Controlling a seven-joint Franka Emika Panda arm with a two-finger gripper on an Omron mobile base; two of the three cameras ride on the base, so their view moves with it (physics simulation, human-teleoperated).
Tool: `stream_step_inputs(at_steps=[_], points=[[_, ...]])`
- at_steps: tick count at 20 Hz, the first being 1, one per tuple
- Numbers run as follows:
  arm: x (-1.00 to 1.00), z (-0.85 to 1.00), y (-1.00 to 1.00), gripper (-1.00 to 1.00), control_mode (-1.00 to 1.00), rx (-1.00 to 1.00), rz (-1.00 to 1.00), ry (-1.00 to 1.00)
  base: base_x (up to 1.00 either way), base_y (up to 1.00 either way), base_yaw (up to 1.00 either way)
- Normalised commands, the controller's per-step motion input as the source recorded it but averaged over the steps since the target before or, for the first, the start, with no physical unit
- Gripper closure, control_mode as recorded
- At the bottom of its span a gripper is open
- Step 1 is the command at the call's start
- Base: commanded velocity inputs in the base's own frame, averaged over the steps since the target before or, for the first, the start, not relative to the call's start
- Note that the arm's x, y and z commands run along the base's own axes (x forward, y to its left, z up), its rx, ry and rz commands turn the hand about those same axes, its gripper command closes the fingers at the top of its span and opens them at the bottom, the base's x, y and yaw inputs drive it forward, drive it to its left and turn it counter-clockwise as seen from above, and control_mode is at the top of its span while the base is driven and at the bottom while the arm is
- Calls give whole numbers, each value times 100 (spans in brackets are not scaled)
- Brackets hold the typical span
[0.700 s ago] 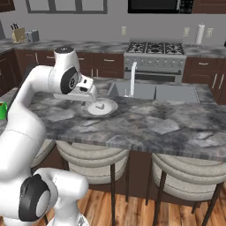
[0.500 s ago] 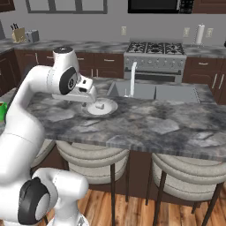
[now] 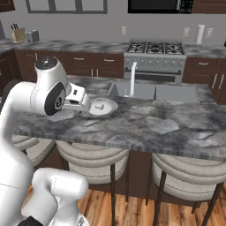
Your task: Pick up the marshmallow and place it in the cup of hot chocolate on the dining counter.
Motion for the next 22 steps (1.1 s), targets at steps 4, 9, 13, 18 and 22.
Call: stream_step_inputs(at_steps=[4,9,13,18,22], points=[[-52,30,1,-100,-100,0,0,-31,0,0,0],[-17,40,0,-100,-100,0,0,-18,0,0,0],[8,15,0,-100,100,0,0,-12,9,0,0],[0,0,0,-100,100,0,0,0,76,0,1],[0,0,0,-100,100,0,0,0,88,-5,5]])
